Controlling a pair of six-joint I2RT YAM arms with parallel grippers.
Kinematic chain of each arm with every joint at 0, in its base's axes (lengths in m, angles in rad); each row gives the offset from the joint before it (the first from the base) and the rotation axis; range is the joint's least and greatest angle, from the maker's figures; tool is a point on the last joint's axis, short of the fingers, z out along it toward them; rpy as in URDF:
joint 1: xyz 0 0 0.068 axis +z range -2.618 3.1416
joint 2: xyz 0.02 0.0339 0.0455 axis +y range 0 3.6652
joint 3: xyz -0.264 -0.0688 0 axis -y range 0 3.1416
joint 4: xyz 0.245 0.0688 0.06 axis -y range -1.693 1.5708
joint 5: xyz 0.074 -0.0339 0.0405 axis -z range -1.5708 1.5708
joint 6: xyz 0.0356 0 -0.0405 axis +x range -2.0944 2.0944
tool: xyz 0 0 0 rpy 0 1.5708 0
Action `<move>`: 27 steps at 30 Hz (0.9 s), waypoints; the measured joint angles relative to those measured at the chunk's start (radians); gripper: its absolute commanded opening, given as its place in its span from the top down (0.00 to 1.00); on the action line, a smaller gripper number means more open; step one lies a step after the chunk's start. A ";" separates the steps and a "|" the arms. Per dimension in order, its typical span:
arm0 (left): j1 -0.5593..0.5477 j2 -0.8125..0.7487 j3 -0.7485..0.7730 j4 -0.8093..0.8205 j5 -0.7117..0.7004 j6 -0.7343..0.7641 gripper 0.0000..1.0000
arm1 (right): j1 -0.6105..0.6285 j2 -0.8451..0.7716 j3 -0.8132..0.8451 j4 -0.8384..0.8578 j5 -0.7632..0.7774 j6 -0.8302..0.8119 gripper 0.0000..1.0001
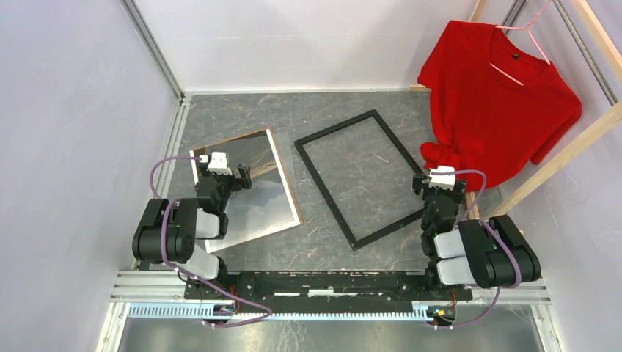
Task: Put the photo into the frame
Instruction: Turn over the photo frame at the center of the board.
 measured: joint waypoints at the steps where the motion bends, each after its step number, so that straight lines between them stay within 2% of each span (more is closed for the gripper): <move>1: 0.000 0.000 0.000 0.000 0.000 0.000 0.00 | 0.000 0.000 0.000 0.000 0.000 0.000 0.02; 7: 0.000 0.000 0.000 0.000 0.001 0.000 0.00 | 0.000 -0.004 0.000 -0.003 0.004 0.000 0.02; 10: 0.014 -0.019 0.010 -0.047 0.008 -0.001 0.00 | 0.000 -0.079 0.024 -0.162 0.034 0.018 0.02; 12: 0.037 -0.074 0.093 -0.238 0.012 -0.002 0.00 | -0.002 -0.114 0.153 -0.417 0.075 0.066 0.02; 13: 0.051 -0.084 0.123 -0.282 0.012 -0.002 0.00 | -0.004 -0.110 0.237 -0.534 0.101 0.120 0.02; 15: 0.066 -0.117 0.272 -0.494 0.010 0.001 0.00 | -0.010 -0.097 0.439 -0.781 0.138 0.277 0.02; 18: 0.072 -0.138 0.492 -0.759 0.006 0.018 0.00 | -0.033 -0.100 0.592 -0.960 0.074 0.428 0.02; 22: 0.088 -0.170 0.657 -1.067 0.039 0.045 0.00 | -0.025 -0.111 0.605 -1.082 -0.079 0.483 0.02; 24: 0.097 -0.182 0.695 -1.198 0.063 0.050 0.00 | 0.061 -0.110 0.605 -1.143 -0.109 0.467 0.02; 27: 0.105 -0.201 0.722 -1.384 0.103 0.064 0.00 | 0.279 -0.060 0.653 -1.238 -0.137 0.420 0.02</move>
